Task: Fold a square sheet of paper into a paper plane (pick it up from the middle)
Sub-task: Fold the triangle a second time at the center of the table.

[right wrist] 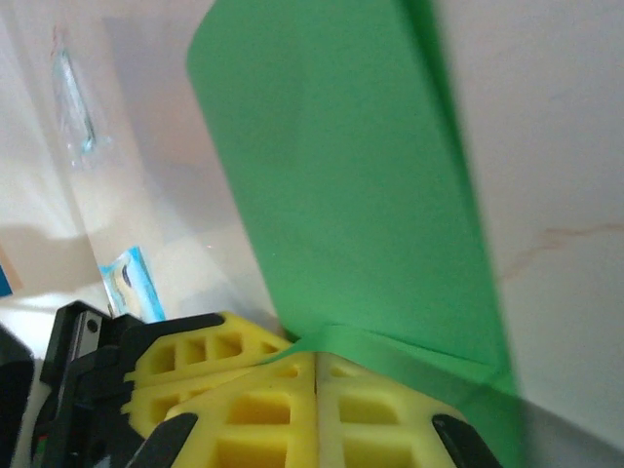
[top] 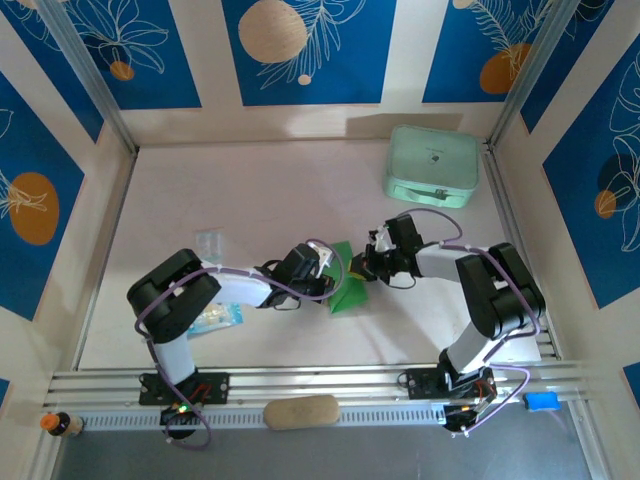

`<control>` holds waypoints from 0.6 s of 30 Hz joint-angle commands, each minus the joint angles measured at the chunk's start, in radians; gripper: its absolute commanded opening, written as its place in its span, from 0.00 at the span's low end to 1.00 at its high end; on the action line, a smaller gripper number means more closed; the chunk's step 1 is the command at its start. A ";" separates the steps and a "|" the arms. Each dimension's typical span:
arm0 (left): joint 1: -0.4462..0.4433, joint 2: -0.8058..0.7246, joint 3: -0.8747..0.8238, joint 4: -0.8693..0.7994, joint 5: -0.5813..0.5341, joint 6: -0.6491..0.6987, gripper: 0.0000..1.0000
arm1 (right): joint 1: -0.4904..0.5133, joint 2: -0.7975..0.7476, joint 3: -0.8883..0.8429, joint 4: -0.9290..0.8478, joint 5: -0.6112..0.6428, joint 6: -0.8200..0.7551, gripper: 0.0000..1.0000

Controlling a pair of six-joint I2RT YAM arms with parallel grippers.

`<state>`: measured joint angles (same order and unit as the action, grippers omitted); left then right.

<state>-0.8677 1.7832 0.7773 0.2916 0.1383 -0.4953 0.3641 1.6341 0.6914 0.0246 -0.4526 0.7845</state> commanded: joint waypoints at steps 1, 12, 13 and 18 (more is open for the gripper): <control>0.009 0.014 -0.015 -0.074 0.004 0.014 0.01 | 0.033 0.004 0.012 -0.045 -0.019 -0.013 0.00; 0.009 0.022 -0.006 -0.075 0.007 0.017 0.00 | 0.053 0.026 0.006 -0.038 -0.019 -0.015 0.00; 0.009 0.022 -0.005 -0.075 0.007 0.017 0.01 | 0.054 0.024 0.007 -0.039 -0.017 -0.015 0.00; 0.008 0.021 -0.008 -0.077 0.007 0.017 0.01 | 0.053 0.029 0.017 -0.051 -0.008 -0.024 0.00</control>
<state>-0.8677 1.7832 0.7773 0.2916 0.1383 -0.4950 0.4133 1.6421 0.6930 0.0074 -0.4519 0.7837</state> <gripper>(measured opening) 0.041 0.042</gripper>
